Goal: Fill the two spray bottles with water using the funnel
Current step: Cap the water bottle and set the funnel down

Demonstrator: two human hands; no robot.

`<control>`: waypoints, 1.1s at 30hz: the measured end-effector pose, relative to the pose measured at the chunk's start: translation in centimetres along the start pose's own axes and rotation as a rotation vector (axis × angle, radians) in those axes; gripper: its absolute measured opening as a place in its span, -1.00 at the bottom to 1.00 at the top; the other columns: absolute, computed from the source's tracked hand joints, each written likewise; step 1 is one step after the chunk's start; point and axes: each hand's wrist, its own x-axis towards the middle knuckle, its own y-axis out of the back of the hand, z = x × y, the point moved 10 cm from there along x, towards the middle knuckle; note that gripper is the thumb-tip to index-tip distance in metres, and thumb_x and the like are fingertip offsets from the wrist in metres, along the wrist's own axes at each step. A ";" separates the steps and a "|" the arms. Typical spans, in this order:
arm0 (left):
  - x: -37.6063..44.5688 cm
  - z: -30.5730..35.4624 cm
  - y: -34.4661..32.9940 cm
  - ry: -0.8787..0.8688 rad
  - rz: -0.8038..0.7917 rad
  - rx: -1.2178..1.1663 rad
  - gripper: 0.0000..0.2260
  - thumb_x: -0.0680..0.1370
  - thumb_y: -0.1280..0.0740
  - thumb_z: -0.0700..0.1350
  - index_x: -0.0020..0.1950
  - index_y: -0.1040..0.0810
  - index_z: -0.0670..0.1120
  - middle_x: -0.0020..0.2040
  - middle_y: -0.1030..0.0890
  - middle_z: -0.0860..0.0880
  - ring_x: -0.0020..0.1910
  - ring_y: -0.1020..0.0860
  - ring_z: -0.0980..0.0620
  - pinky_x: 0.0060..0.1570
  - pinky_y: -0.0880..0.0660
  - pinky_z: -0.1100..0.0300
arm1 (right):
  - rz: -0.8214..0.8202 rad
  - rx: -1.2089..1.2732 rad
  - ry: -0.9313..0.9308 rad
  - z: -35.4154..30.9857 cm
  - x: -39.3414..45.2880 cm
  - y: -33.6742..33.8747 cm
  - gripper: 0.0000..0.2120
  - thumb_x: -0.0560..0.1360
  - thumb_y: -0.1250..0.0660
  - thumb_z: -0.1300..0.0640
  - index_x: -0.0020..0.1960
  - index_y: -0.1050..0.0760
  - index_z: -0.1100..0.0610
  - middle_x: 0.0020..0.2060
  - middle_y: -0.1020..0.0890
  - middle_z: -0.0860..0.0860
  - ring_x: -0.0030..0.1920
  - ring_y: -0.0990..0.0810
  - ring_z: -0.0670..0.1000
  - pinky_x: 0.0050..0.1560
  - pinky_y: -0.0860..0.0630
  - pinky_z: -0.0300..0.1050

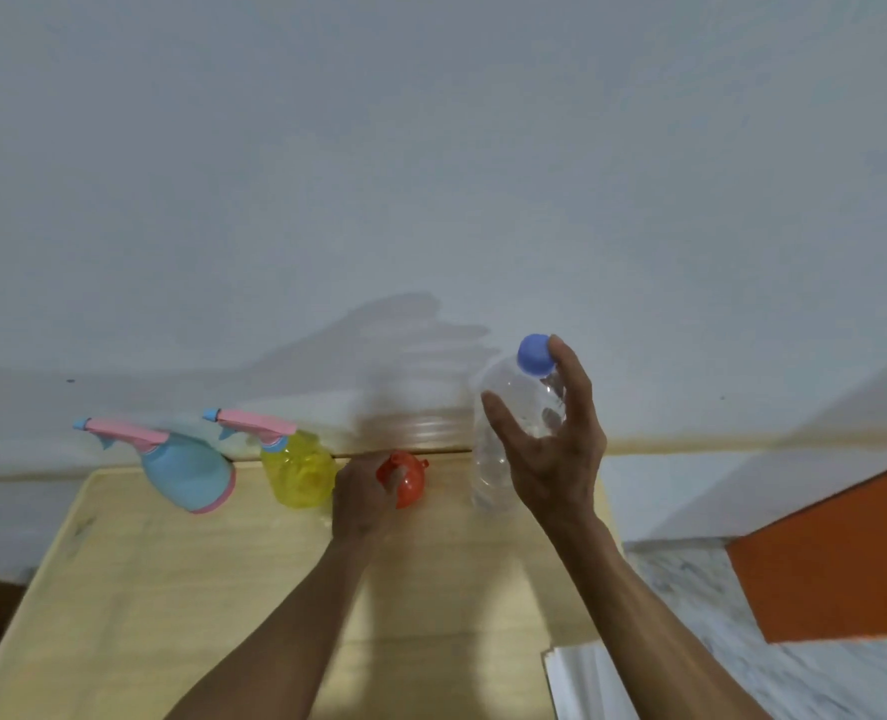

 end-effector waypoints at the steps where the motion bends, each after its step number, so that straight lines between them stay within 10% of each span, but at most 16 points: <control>1: 0.3 -0.4 -0.3 0.008 -0.002 0.007 -0.76 0.50 -0.50 -0.15 0.15 -0.70 -0.17 0.08 -0.70 -0.23 0.10 -0.64 -0.24 0.12 -0.48 0.05 | 0.000 -0.003 0.003 0.2 0.3 -0.2 -0.28 0.41 -0.61 0.11 0.46 -0.33 -0.11 0.35 -0.44 -0.38 0.35 -0.52 -0.09 0.25 -0.55 0.18; 15: 1.5 -1.7 -2.7 0.008 0.000 -0.018 -0.71 0.45 -0.42 -0.03 0.03 -0.71 -0.22 -0.05 -0.72 -0.19 -0.05 -0.67 -0.20 0.05 -0.56 0.03 | -0.027 -0.018 0.004 1.9 1.7 -1.9 -0.21 0.41 -0.61 0.08 0.50 -0.26 -0.14 0.37 -0.35 -0.48 0.39 -0.44 -0.20 0.26 -0.55 0.20; 33: 1.4 -1.9 -3.5 0.063 -0.139 0.007 -0.57 0.48 -0.52 -0.06 0.32 -0.61 -0.15 0.22 -0.67 -0.14 0.23 -0.60 -0.15 0.27 -0.43 0.09 | -0.092 -0.068 -0.011 1.1 1.6 -2.1 -0.03 0.37 -0.60 -0.13 0.59 -0.08 -0.19 0.49 -0.30 -0.33 0.47 -0.38 -0.14 0.31 -0.52 0.20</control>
